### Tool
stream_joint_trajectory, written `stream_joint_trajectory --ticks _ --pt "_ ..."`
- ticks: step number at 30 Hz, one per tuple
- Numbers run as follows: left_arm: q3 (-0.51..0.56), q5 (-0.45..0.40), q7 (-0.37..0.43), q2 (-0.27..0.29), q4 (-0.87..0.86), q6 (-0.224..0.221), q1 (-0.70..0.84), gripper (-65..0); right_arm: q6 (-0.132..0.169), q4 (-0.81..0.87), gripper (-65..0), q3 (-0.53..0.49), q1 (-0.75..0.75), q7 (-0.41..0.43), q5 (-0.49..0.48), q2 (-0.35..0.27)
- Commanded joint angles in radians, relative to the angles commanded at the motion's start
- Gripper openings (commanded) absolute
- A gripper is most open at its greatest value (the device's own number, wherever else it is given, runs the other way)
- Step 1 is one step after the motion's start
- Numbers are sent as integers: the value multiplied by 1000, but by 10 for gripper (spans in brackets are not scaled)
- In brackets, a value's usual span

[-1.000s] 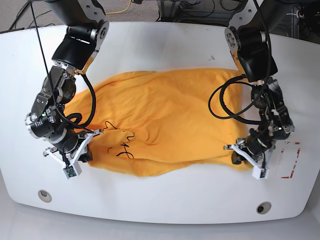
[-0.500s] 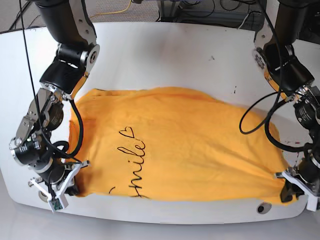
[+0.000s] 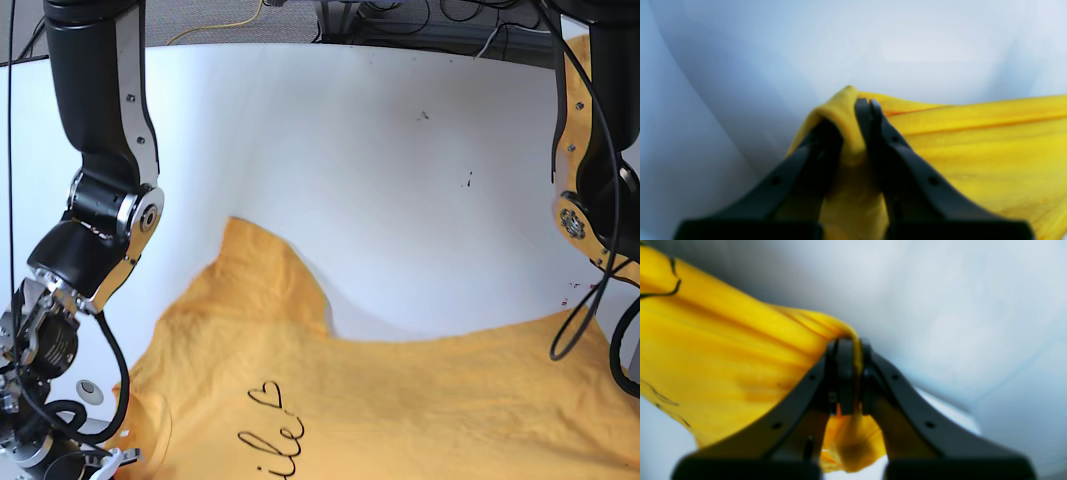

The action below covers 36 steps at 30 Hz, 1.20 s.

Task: Layout the t-shirt on the table in an organized manner, then fold the t-shirt properly
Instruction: 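Lift the shirt with both grippers and stretch it apart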

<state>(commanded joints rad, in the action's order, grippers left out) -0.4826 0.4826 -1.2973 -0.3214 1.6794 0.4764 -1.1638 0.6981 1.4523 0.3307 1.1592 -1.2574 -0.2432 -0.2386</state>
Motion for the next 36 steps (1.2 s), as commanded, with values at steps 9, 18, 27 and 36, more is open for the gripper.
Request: stream_joint_trajectory --ticks 9,18,27,36 --pt "0 2 -9 -18 -135 0 -147 -650 0 -77 -628 -107 166 0 -2 -40" --pt "0 3 -11 -17 -141 2 -143 -650 0 -77 -628 -109 157 -12 -8 -64" --pt "-3 3 -9 -17 -140 49 2 -650 0 80 -628 -58 -107 -46 -8 -97" --pt "-8 3 -11 -20 -92 78 97 -650 0 227 -628 12 -336 -64 -8 -97"
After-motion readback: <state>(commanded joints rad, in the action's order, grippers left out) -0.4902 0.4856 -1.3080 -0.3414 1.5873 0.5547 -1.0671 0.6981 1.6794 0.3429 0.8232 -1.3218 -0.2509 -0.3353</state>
